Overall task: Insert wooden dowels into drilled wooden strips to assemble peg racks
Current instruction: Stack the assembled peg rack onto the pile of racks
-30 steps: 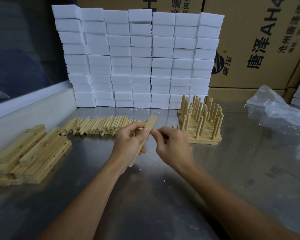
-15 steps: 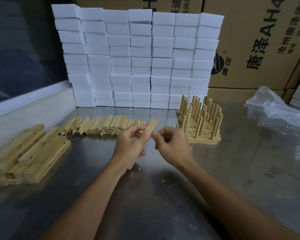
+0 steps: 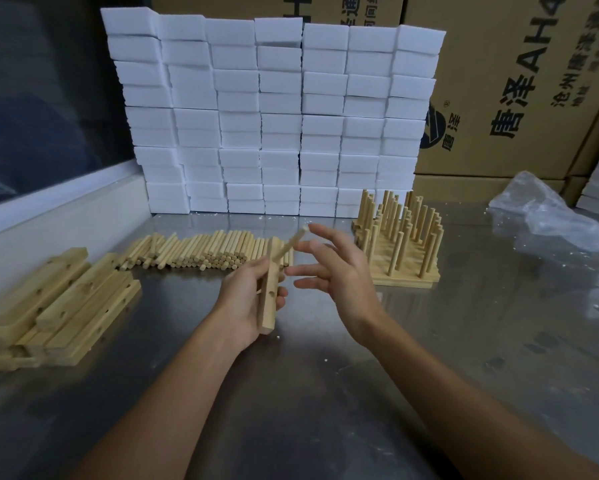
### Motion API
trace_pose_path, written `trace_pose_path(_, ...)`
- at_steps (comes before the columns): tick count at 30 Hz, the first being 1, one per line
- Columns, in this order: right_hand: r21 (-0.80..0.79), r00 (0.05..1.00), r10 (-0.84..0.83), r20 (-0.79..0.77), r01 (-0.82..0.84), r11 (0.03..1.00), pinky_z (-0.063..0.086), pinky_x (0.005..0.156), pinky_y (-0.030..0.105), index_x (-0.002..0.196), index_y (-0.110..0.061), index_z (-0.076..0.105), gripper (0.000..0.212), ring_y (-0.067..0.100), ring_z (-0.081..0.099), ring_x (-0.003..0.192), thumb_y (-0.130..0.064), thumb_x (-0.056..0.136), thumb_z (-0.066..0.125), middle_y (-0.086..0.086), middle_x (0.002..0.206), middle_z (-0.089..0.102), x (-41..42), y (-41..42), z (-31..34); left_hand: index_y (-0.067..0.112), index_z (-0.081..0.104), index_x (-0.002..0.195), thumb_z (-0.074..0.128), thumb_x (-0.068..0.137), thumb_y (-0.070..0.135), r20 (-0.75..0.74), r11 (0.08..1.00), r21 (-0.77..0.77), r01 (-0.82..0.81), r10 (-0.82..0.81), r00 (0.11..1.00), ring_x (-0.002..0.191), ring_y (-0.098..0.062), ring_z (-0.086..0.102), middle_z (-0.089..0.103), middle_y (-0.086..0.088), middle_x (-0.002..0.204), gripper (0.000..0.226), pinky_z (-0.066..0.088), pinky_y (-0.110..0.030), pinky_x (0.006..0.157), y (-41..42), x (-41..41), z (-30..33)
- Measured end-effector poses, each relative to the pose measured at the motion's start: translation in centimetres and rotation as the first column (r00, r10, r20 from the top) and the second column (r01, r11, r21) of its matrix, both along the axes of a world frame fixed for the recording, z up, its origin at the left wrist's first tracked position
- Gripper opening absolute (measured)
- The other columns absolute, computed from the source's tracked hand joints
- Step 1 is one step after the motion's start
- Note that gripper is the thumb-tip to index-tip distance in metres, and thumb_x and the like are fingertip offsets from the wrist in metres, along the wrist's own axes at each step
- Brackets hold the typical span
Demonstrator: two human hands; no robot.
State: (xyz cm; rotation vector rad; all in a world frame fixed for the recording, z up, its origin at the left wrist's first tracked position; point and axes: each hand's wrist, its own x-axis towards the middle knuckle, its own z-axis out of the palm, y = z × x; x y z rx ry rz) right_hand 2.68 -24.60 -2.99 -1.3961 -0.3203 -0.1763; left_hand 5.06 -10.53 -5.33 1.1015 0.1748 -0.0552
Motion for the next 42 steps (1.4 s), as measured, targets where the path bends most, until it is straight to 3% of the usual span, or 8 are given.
trace_pose_path(5, -0.279, 0.989, -0.145, 0.013, 0.143, 0.95, 0.052, 0.064, 0.028, 0.11, -0.012, 0.064, 0.018, 0.016, 0.069, 0.073, -0.021, 0.1, 0.054, 0.008, 0.096, 0.069, 1.1, -0.3, -2.0, -0.002, 0.058, 0.097, 0.049, 0.103, 0.021, -0.124, 0.958, -0.287, -0.023, -0.014, 0.992, 0.046, -0.013, 0.053, 0.056, -0.01, 0.07, 0.026, 0.045, -0.018, 0.038, 0.9, 0.2, 0.1)
trace_pose_path(11, -0.721, 0.945, -0.255, 0.204, 0.321, 0.615, 0.056, 0.077, 0.031, 0.107, -0.025, 0.066, 0.017, 0.003, 0.062, 0.079, -0.03, 0.091, 0.062, -0.013, 0.085, 0.066, 3.0, -0.5, -5.0, 0.0, 0.054, 0.111, 0.045, 0.105, 0.021, -0.148, 0.92, -0.389, -0.044, -0.015, 0.989, 0.055, -0.012, 0.049, 0.053, -0.01, 0.075, 0.024, 0.045, -0.017, 0.039, 1.3, 0.6, 0.0)
trace_pose_path(15, -0.824, 0.903, -0.324, 0.283, 0.401, 0.399, 0.041, 0.06, 0.025, 0.111, -0.03, 0.062, 0.032, 0.007, 0.058, 0.081, -0.051, 0.087, 0.062, -0.014, 0.09, 0.066, 4.9, 0.4, -5.3, 0.0, 0.055, 0.105, 0.043, 0.105, 0.021, -0.143, 0.928, -0.372, -0.04, -0.014, 0.99, 0.053, -0.013, 0.05, 0.054, -0.01, 0.073, 0.025, 0.046, -0.018, 0.039, 1.2, 0.7, -0.1)
trace_pose_path(20, -0.885, 0.871, -0.386, 0.305, 0.409, 0.222, 0.047, 0.071, 0.032, 0.109, -0.022, 0.063, 0.041, 0.023, 0.064, 0.093, -0.056, 0.086, 0.06, -0.001, 0.1, 0.069, 7.5, 2.0, -4.9, 0.0, 0.057, 0.102, 0.044, 0.105, 0.021, -0.151, 0.928, -0.37, -0.05, -0.007, 0.989, 0.053, -0.014, 0.052, 0.055, -0.01, 0.072, 0.025, 0.046, -0.019, 0.039, 1.2, 0.5, 0.0)
trace_pose_path(31, -0.884, 0.842, -0.479, 0.247, 0.398, 0.243, 0.056, 0.076, 0.037, 0.093, -0.016, 0.068, 0.022, 0.025, 0.065, 0.084, -0.037, 0.09, 0.061, 0.004, 0.09, 0.069, 9.9, 3.1, -4.2, 0.001, 0.057, 0.103, 0.044, 0.104, 0.02, -0.149, 0.945, -0.323, -0.055, 0.006, 0.989, 0.047, -0.014, 0.053, 0.055, -0.011, 0.072, 0.023, 0.046, -0.019, 0.039, 1.0, 0.5, 0.1)
trace_pose_path(35, -0.843, 0.814, -0.518, 0.263, 0.455, 0.286, 0.056, 0.063, 0.03, 0.084, -0.015, 0.068, 0.022, 0.018, 0.063, 0.068, -0.035, 0.089, 0.065, 0.003, 0.077, 0.068, 9.4, 2.3, -3.9, 0.001, 0.058, 0.105, 0.044, 0.104, 0.02, -0.152, 0.949, -0.307, -0.065, 0.018, 0.988, 0.052, -0.015, 0.052, 0.055, -0.01, 0.073, 0.023, 0.046, -0.019, 0.039, 1.0, 0.4, 0.1)
trace_pose_path(39, -0.711, 0.788, -0.547, 0.284, 0.556, 0.431, 0.038, 0.047, 0.021, 0.079, -0.016, 0.066, 0.015, 0.008, 0.057, 0.057, -0.027, 0.088, 0.062, -0.005, 0.067, 0.064, 7.8, 0.2, -2.3, 0.002, 0.057, 0.113, 0.044, 0.104, 0.019, -0.144, 0.952, -0.298, -0.063, 0.021, 0.989, 0.053, -0.014, 0.052, 0.055, -0.01, 0.073, 0.023, 0.046, -0.019, 0.039, 1.0, 0.5, 0.0)
trace_pose_path(42, -0.516, 0.804, -0.58, 0.13, 0.554, 0.653, 0.055, 0.058, 0.034, 0.079, -0.013, 0.065, 0.016, 0.017, 0.069, 0.063, -0.025, 0.086, 0.059, 0.0, 0.066, 0.069, 6.5, -1.5, -1.0, 0.003, 0.057, 0.112, 0.045, 0.104, 0.019, -0.141, 0.952, -0.302, -0.055, 0.012, 0.99, 0.055, -0.015, 0.051, 0.055, -0.01, 0.071, 0.021, 0.046, -0.018, 0.039, 1.0, 0.4, 0.0)
